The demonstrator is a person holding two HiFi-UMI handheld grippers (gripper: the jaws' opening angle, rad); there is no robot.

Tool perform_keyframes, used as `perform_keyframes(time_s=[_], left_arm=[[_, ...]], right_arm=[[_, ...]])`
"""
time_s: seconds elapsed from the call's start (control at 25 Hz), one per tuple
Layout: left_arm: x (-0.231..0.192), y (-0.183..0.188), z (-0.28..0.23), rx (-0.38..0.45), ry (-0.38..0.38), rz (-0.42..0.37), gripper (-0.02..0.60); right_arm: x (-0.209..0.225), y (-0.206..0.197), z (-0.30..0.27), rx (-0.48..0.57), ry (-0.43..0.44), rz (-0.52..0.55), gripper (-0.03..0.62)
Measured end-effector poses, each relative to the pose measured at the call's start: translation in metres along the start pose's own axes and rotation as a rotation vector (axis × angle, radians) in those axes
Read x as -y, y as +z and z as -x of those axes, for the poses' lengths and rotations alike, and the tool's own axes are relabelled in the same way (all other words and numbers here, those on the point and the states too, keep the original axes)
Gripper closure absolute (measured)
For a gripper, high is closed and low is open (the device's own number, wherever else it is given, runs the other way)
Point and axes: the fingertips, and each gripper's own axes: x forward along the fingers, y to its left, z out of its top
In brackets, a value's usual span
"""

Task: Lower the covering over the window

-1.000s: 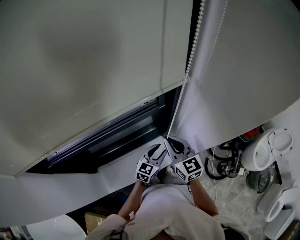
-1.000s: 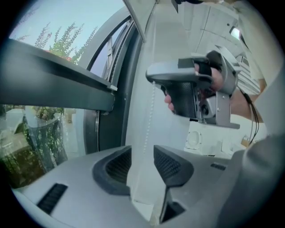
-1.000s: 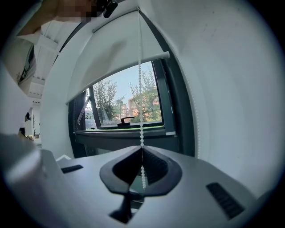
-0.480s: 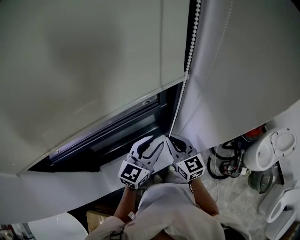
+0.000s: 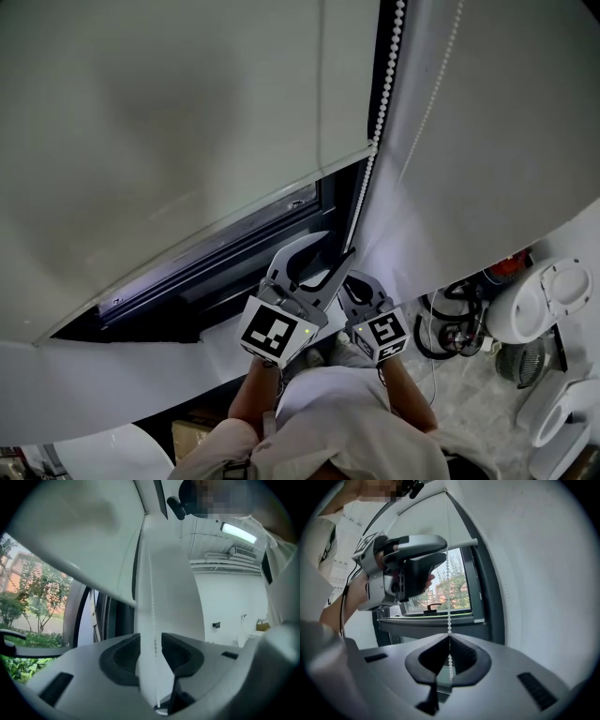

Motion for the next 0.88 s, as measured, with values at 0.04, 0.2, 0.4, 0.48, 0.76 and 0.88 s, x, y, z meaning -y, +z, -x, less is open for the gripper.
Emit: perform_keyframes(time_s=[0.04,0.2,0.4,0.48,0.76,0.88], left_arm=[[0.001,0.006,-0.005,0.007,-0.010,-0.002,0.434],[0.000,0.019,-0.018,0.025,-0.019,-0.013,0.465],[0.001,0.021,-0.022,0.074,-0.003,-0.024,0.559],[0.002,0.021,-0.019,0.088,0.009,-0.029,0.560],[0.003,-0.012,-0.017,0.021,0.029,-0.035,0.560],[0.009,-0.032,-0.011,-0.013,0.036,-0.019,0.560]], right_arm=[[0.000,0.000,0.000,-0.001,0.000,0.001,0.597],[-0.002,0.001,-0.001,-0.001,-0.002,0.006,0.597],[0.000,0.000,-0.002,-0.003,-0.009,0.007,0.597],[0.003,0.000,-0.004,-0.007,-0.012,0.007,0.597],[0.006,-0.028,-0.012,-0.075,-0.015,-0.014,0.597],[0.002,-0.046,-0.011,-0.107,-0.009,-0.020,0.597]])
